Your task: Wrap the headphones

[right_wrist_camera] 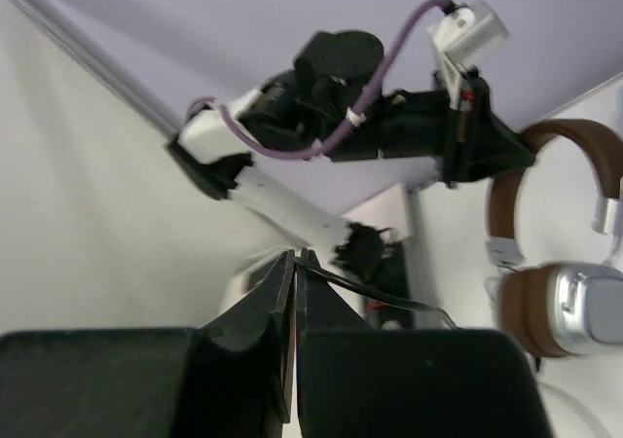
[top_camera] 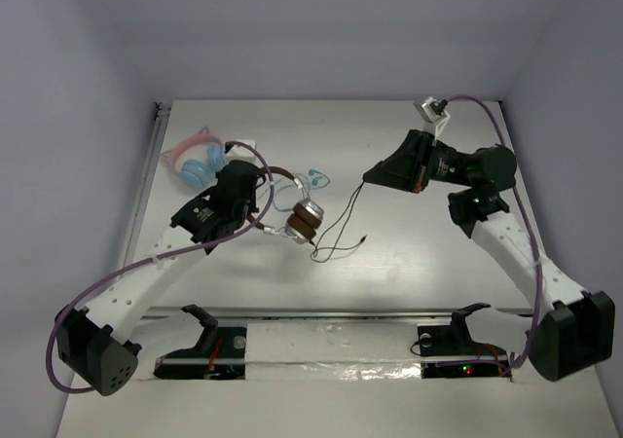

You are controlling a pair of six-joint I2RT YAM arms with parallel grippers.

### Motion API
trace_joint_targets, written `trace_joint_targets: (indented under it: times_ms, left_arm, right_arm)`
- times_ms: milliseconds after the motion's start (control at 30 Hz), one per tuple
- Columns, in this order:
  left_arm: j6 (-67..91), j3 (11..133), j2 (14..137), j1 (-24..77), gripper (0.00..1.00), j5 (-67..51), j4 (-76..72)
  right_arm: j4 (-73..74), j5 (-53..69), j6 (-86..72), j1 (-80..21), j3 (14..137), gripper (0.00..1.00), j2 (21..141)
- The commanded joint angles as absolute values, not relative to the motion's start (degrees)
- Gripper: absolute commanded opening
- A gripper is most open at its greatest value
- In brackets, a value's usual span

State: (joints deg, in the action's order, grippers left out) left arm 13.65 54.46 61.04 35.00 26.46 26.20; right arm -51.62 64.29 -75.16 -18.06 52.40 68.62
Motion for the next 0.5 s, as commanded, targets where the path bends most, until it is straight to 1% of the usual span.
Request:
trace_joint_targets:
  times_ms: [0, 33, 67, 133, 167, 200, 233, 267, 333, 367, 467]
  left_arm:
    - [15.38, 62.84, 60.64, 32.00, 0.00, 28.57, 22.59]
    - [15.73, 65.63, 60.73, 31.47, 0.00, 28.04, 21.98]
    - [16.17, 66.96, 60.82, 30.94, 0.00, 26.99, 21.02]
    - [16.61, 70.90, 61.00, 28.84, 0.00, 24.80, 19.69]
    - [16.79, 72.49, 62.13, 28.13, 0.00, 22.26, 19.51]
    - [17.14, 74.08, 62.75, 26.56, 0.00, 20.50, 19.69]
    - [17.57, 76.61, 63.36, 25.67, 0.00, 18.13, 19.86]
    - [18.88, 77.34, 63.72, 24.71, 0.00, 13.32, 19.17]
    - [20.47, 78.57, 63.55, 21.90, 0.00, 8.81, 18.02]
    - [21.78, 79.27, 63.46, 21.10, 0.00, 6.09, 17.50]
    - [22.59, 83.05, 63.11, 19.43, 0.00, 6.15, 17.58]
  right_arm:
    - [-22.86, 59.96, -46.72, -18.11, 56.41, 0.00, 64.69]
    - [-9.71, 57.24, -42.84, -18.11, 57.47, 0.00, 63.82]
    - [-7.41, 53.91, -41.06, -18.11, 56.61, 0.00, 63.72]
    - [-3.80, 54.31, -37.72, -18.11, 54.76, 0.00, 64.51]
    - [-2.30, 52.32, -36.75, -18.11, 53.71, 0.00, 64.51]
    - [-0.37, 49.77, -33.61, -18.11, 53.70, 0.00, 64.42]
    - [5.91, 47.14, -31.66, -18.11, 54.05, 0.00, 64.25]
    - [8.85, 40.58, -30.07, -18.11, 55.71, 0.00, 64.34]
    - [13.43, 35.97, -27.34, -18.11, 56.51, 0.00, 64.25]
    - [14.06, 31.60, -27.16, -18.11, 56.60, 0.00, 63.73]
    - [14.33, 27.08, -27.16, -18.11, 54.59, 0.00, 62.58]
